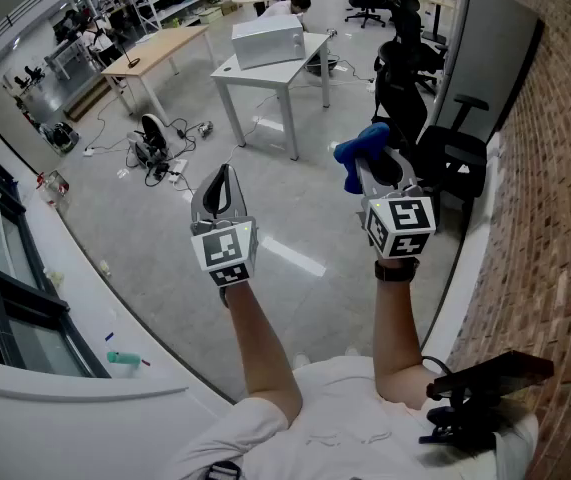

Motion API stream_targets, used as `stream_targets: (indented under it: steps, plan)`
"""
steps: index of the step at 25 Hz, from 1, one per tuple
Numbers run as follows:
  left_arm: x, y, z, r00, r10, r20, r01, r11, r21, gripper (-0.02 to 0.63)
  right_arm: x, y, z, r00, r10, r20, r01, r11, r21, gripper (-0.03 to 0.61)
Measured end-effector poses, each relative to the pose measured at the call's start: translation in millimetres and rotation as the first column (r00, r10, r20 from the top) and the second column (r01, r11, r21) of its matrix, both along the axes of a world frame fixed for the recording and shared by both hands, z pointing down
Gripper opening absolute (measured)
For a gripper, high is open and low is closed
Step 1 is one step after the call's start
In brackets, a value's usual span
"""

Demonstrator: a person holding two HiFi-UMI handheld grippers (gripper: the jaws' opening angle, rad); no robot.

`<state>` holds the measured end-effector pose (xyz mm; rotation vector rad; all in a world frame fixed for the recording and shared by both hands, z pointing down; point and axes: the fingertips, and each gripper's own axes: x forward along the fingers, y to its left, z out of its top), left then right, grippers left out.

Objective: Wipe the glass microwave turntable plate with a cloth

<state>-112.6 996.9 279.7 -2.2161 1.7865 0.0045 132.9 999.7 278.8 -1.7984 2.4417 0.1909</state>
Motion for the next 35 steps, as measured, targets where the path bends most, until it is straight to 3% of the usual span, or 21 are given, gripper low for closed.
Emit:
stream_targets:
  steps: [6, 15, 21, 26, 32, 35]
  plan:
    - [1, 3, -9, 0.984, 0.017, -0.175, -0.013, 1.000, 0.022, -0.003, 0, 0, -1, 1.000, -0.026, -0.008, 0.026, 1.000, 0.000, 0.069]
    - [36, 11, 0, 0.995, 0.033, -0.099, -0.031, 0.999, 0.018, 0.000, 2, 4, 9, 0.998, -0.058, -0.018, 0.058, 0.998, -0.020, 0.069]
    - [53, 6, 11, 0.987, 0.041, -0.154, -0.051, 0.997, -0.064, 0.000, 18, 5, 9, 0.998, -0.063, -0.011, 0.063, 0.998, -0.020, 0.067]
    - [72, 9, 0, 0.974, 0.059, -0.220, -0.076, 0.995, -0.070, 0.000, 31, 6, 10, 0.998, -0.069, 0.006, 0.069, 0.997, -0.027, 0.067]
    - [89, 9, -3, 0.985, 0.072, -0.159, -0.082, 0.995, -0.057, 0.000, 51, 9, 2, 0.995, -0.100, 0.026, 0.100, 0.995, 0.018, 0.066]
    - [93, 11, 5, 0.990, 0.051, -0.135, -0.060, 0.996, -0.064, 0.000, 50, 7, 10, 0.992, -0.117, 0.042, 0.117, 0.993, -0.002, 0.066]
